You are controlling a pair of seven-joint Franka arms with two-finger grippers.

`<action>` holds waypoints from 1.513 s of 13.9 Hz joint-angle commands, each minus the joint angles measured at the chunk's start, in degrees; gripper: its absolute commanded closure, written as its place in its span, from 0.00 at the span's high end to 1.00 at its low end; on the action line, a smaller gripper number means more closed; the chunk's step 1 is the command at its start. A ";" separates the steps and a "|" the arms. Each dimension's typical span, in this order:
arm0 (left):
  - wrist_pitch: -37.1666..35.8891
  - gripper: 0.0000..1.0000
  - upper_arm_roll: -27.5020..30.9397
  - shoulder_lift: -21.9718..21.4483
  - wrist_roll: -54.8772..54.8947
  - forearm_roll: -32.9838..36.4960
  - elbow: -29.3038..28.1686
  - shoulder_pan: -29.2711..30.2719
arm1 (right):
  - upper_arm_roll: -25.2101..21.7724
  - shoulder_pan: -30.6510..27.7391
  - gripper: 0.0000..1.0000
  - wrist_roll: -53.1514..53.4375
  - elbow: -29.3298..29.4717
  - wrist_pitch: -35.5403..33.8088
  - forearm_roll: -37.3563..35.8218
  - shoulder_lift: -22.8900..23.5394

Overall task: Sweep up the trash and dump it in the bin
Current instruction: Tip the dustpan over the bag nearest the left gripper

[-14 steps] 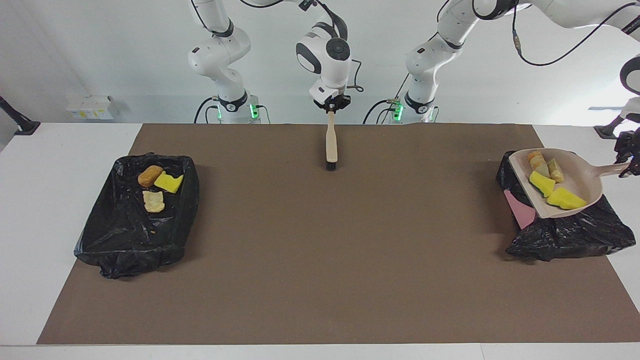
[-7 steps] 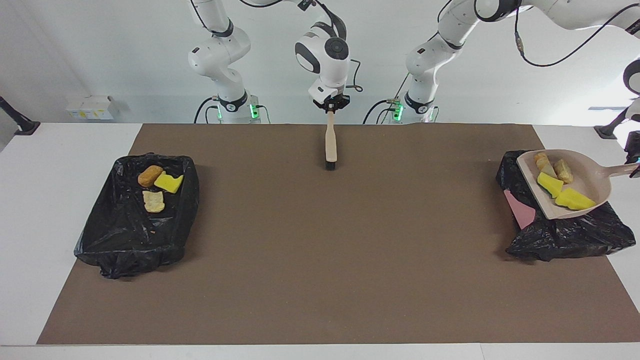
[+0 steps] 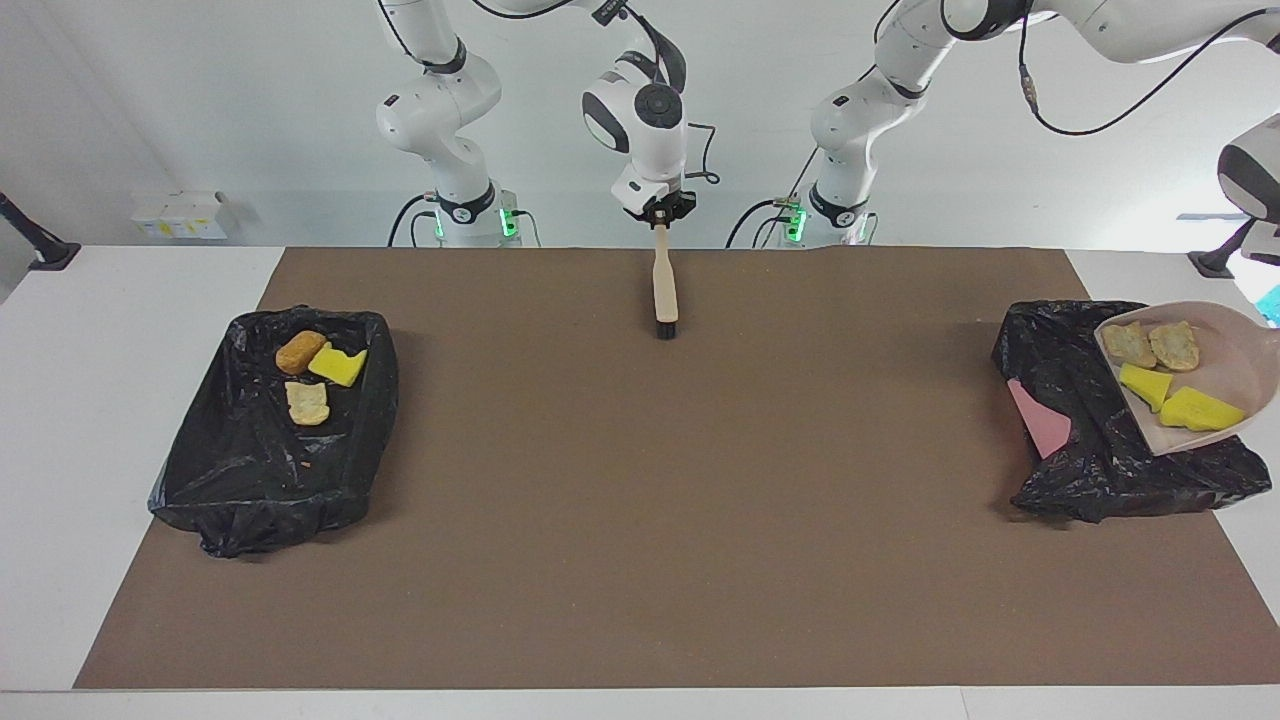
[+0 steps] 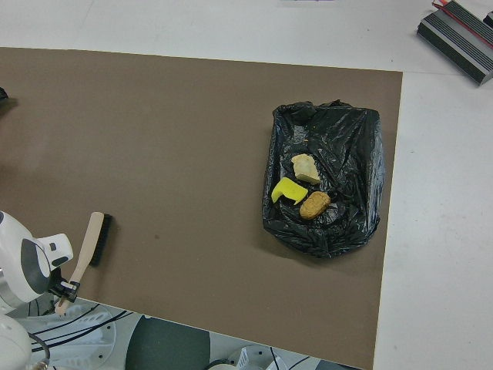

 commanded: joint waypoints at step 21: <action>-13.79 0.00 0.15 -10.21 -2.57 -8.27 -1.35 -7.26 | -0.82 -25.92 0.80 -8.28 22.78 -20.16 -10.47 -3.96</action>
